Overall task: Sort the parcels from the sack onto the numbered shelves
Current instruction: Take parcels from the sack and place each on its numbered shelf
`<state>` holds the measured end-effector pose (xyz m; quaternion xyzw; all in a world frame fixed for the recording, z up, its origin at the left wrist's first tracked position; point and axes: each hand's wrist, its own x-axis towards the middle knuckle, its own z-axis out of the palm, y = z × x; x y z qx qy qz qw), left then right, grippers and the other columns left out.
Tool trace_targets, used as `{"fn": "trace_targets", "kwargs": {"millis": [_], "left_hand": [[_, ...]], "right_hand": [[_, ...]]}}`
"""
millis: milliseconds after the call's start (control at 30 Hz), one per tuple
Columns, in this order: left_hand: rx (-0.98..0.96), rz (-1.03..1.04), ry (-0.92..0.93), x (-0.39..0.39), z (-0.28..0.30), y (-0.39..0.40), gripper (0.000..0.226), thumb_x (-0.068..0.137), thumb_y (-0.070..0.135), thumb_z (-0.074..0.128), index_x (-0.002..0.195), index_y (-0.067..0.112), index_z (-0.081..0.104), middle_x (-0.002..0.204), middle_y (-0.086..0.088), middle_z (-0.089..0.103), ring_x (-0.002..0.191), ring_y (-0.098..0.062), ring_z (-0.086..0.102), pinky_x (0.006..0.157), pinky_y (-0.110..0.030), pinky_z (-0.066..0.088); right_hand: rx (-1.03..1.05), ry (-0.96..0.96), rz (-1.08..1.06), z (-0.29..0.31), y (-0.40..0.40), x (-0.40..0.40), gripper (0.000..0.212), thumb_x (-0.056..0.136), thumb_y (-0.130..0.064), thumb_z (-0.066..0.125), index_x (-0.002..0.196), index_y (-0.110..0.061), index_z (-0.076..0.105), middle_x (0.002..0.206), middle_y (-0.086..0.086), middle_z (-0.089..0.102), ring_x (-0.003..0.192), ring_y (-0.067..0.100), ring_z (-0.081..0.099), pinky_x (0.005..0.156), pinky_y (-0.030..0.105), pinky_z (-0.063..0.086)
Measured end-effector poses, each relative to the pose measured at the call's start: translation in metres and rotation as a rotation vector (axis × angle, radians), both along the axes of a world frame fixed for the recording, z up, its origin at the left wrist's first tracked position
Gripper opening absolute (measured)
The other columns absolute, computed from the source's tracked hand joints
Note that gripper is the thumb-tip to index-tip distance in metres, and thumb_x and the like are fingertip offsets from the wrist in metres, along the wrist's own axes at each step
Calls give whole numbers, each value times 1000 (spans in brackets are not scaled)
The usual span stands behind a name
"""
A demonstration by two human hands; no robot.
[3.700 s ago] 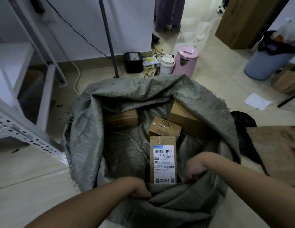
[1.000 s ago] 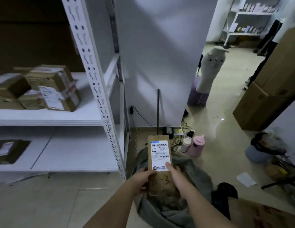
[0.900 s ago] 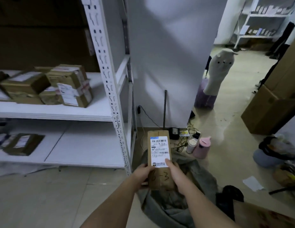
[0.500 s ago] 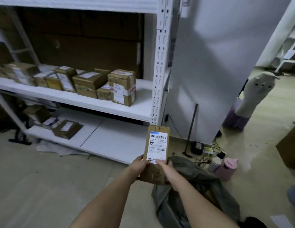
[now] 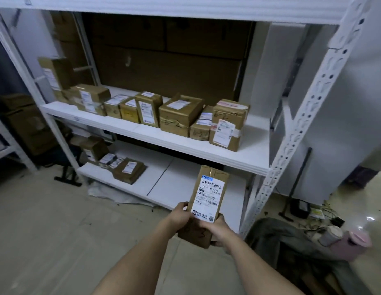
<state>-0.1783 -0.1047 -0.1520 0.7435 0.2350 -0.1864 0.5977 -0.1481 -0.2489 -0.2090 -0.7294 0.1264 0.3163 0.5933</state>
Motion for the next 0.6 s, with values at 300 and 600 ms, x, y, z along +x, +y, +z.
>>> {"fn": "trace_targets", "kwargs": {"millis": [300, 600], "left_hand": [[17, 37, 45, 42, -27, 129, 54, 90, 13, 61, 140, 15, 41, 127, -10, 58, 101, -20, 57, 61, -23, 47], [70, 48, 104, 122, -55, 243, 58, 86, 17, 66, 138, 15, 42, 121, -7, 59, 101, -20, 56, 78, -32, 51]], "right_hand": [[9, 32, 34, -16, 126, 45, 75, 71, -24, 82, 131, -19, 36, 118, 0, 60, 99, 14, 61, 76, 34, 54], [-19, 38, 162, -55, 239, 135, 101, 43, -38, 81, 133, -24, 38, 118, -2, 61, 105, 17, 61, 78, 38, 56]]}}
